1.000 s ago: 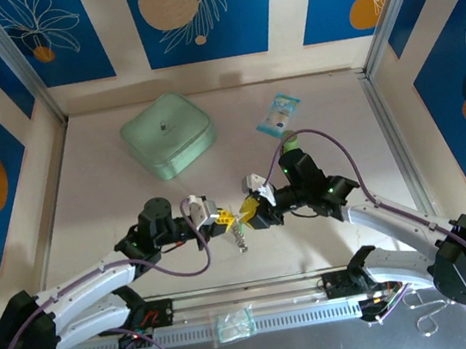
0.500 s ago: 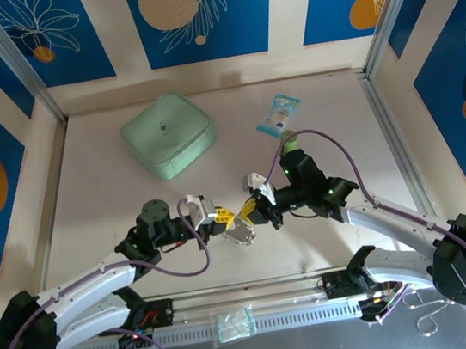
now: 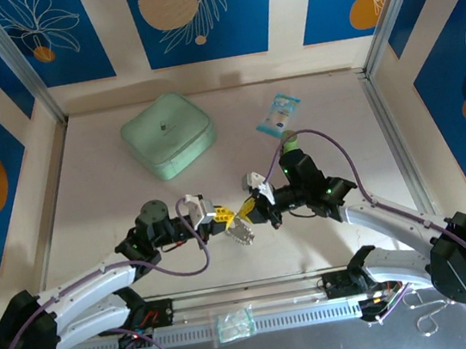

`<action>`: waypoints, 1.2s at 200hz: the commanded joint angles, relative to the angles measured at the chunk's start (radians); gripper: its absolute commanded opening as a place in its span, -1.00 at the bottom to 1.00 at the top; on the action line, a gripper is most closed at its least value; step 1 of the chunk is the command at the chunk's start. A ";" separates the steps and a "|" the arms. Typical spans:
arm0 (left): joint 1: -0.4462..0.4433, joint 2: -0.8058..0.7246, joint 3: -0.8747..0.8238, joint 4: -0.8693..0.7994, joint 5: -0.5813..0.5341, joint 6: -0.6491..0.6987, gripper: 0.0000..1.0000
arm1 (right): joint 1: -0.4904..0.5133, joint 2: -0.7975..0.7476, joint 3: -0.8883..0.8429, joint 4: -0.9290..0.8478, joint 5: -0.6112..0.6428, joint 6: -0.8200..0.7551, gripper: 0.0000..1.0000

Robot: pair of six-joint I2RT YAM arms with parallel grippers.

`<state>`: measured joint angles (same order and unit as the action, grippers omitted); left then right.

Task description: Put the keys on the keyring

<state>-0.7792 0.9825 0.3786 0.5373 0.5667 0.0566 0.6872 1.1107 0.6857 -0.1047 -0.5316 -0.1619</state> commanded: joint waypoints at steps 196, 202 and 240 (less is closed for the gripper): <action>-0.006 -0.020 -0.005 0.100 -0.009 -0.017 -1.00 | 0.012 0.001 -0.026 0.198 -0.048 0.037 -1.00; -0.006 -0.021 -0.004 0.089 -0.019 -0.013 -1.00 | 0.012 -0.003 -0.021 0.186 -0.046 0.028 -1.00; -0.006 -0.044 0.049 -0.124 -0.082 0.074 -0.36 | 0.017 -0.013 0.067 -0.050 0.019 -0.121 -1.00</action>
<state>-0.7792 0.9661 0.3801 0.5407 0.5133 0.0685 0.6945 1.1099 0.6666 0.0135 -0.5430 -0.1627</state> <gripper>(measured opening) 0.285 0.054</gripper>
